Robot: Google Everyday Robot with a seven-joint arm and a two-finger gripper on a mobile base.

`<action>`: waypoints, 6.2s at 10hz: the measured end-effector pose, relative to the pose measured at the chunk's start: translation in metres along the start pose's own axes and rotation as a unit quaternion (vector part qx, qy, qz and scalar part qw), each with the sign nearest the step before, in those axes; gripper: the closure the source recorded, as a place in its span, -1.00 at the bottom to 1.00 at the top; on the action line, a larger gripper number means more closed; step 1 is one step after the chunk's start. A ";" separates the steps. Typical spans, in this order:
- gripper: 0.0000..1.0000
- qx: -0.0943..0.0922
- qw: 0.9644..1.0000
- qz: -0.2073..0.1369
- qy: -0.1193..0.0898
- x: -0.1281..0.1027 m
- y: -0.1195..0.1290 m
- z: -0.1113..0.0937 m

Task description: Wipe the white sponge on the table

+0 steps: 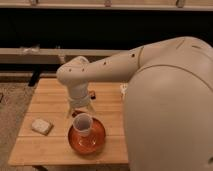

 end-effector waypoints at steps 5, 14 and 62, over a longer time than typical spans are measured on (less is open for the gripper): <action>-0.60 0.000 1.000 0.000 0.000 0.000 0.000 0.000; -0.60 0.000 1.000 0.000 0.000 0.000 0.000 0.000; -0.58 0.041 0.914 -0.403 -0.015 -0.081 0.248 0.157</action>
